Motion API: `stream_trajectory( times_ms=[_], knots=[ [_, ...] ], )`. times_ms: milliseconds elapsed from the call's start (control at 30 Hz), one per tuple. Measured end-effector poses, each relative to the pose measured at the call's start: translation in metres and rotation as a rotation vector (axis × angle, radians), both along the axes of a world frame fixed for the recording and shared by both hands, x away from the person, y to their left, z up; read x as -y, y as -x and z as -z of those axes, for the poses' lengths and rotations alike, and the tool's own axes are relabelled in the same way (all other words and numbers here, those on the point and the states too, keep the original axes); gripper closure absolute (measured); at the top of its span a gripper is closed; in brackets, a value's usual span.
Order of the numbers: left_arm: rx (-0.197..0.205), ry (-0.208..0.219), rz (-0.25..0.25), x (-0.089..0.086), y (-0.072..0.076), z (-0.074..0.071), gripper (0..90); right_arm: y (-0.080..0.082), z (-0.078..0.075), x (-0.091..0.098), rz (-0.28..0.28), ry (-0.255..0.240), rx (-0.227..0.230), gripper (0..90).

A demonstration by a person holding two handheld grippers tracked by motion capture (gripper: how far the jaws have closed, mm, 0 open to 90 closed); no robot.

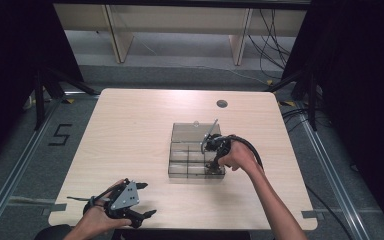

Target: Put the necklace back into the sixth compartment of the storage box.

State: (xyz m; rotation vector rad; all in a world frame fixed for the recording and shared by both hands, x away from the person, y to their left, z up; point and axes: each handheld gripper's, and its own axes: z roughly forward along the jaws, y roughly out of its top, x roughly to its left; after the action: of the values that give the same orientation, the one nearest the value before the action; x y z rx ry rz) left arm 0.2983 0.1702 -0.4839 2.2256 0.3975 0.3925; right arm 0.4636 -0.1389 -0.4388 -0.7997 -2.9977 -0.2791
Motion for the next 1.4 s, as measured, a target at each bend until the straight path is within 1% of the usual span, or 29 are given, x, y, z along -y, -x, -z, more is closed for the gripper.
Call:
stream_trajectory(
  times_ms=[33,67,133,200,233,267,333,400,467,500,533,567,600,633,667,700,833,867,933,967,1000,1033,1067,1133,1167,1233,1300,1367,1400],
  knots=[
    [0.000,-0.005,-0.002,0.000,0.000,0.000,16.3,0.000,0.002,0.000,0.003,-0.002,-0.004,86.9],
    [-0.001,-0.006,-0.001,0.000,0.000,0.000,16.3,0.001,0.004,0.000,0.007,0.000,-0.023,86.9],
    [-0.002,0.000,0.002,0.000,0.000,0.000,16.3,-0.001,0.009,0.001,-0.013,-0.008,-0.022,86.9],
    [-0.001,-0.006,-0.001,0.000,0.000,0.000,16.4,-0.002,0.010,0.002,0.001,-0.021,-0.033,86.8],
    [-0.001,-0.006,-0.001,0.000,0.000,0.000,16.3,-0.003,0.011,0.003,-0.007,-0.035,-0.031,86.8],
    [-0.001,-0.004,0.000,0.000,0.000,0.000,16.3,-0.003,0.011,0.004,0.013,-0.031,-0.040,86.7],
    [0.000,-0.001,0.001,0.000,0.000,0.000,16.3,-0.004,0.012,0.004,0.015,-0.028,-0.047,86.5],
    [0.000,-0.001,0.001,0.000,0.000,0.000,16.3,-0.005,0.015,0.005,0.021,-0.031,-0.044,83.9],
    [-0.003,0.001,0.003,0.000,0.000,0.000,16.3,-0.006,0.015,0.006,0.031,-0.038,-0.040,78.5],
    [-0.002,0.003,0.003,0.000,0.000,0.001,16.3,-0.006,0.014,0.007,0.036,-0.051,-0.034,75.0],
    [-0.006,0.003,0.003,0.001,0.000,0.001,16.4,-0.006,0.012,0.007,0.045,-0.062,-0.024,73.2],
    [-0.001,-0.008,-0.001,0.000,0.000,0.001,16.3,-0.007,0.009,0.009,0.042,-0.066,-0.004,71.3],
    [0.001,-0.015,0.001,0.000,-0.001,0.001,16.4,-0.006,0.004,0.010,0.064,-0.081,0.010,70.9],
    [-0.002,-0.011,0.001,0.000,0.000,0.001,16.3,-0.006,0.000,0.012,0.064,-0.083,0.010,70.5],
    [0.002,-0.014,0.003,0.000,0.000,0.001,16.4,-0.006,-0.005,0.013,0.067,-0.095,0.022,69.9],
    [-0.004,0.007,0.000,0.001,0.000,0.001,16.3,-0.006,-0.009,0.015,0.065,-0.100,0.031,69.5],
    [-0.001,0.003,0.000,0.000,0.000,0.000,16.3,-0.003,-0.023,0.020,0.073,-0.125,0.068,68.4],
    [-0.004,0.014,-0.006,0.001,0.000,0.001,16.4,-0.003,-0.025,0.021,0.075,-0.121,0.070,68.4],
    [-0.008,0.017,-0.012,0.001,0.001,0.001,16.4,-0.002,-0.029,0.025,0.083,-0.129,0.087,68.4],
    [-0.002,-0.001,-0.001,0.000,0.000,0.000,16.3,-0.003,-0.031,0.027,0.083,-0.133,0.092,68.4],
    [-0.004,-0.005,-0.001,0.000,0.000,0.000,16.3,-0.001,-0.033,0.028,0.099,-0.130,0.094,68.4],
    [-0.003,0.004,0.000,0.000,0.000,0.001,16.3,-0.002,-0.034,0.030,0.086,-0.131,0.100,68.4],
    [-0.011,0.024,-0.007,0.001,0.000,0.001,16.4,-0.001,-0.035,0.032,0.102,-0.129,0.100,68.4],
    [-0.008,0.028,-0.016,0.001,0.000,0.002,16.4,-0.001,-0.038,0.037,0.093,-0.116,0.123,68.4],
    [-0.008,0.027,-0.014,0.001,0.000,0.002,16.4,-0.001,-0.039,0.038,0.099,-0.122,0.129,68.5],
    [-0.010,0.023,-0.008,0.001,0.000,0.001,16.4,0.001,-0.041,0.041,0.109,-0.124,0.122,68.4],
    [-0.012,0.024,-0.012,0.001,0.000,0.001,16.4,0.002,-0.042,0.044,0.127,-0.146,0.121,67.2],
    [-0.009,0.016,-0.010,0.001,0.000,0.001,16.3,0.002,-0.044,0.048,0.140,-0.147,0.131,66.5],
    [-0.008,0.014,-0.011,0.001,0.000,0.001,16.4,0.002,-0.044,0.050,0.136,-0.149,0.133,66.2]
  ],
)
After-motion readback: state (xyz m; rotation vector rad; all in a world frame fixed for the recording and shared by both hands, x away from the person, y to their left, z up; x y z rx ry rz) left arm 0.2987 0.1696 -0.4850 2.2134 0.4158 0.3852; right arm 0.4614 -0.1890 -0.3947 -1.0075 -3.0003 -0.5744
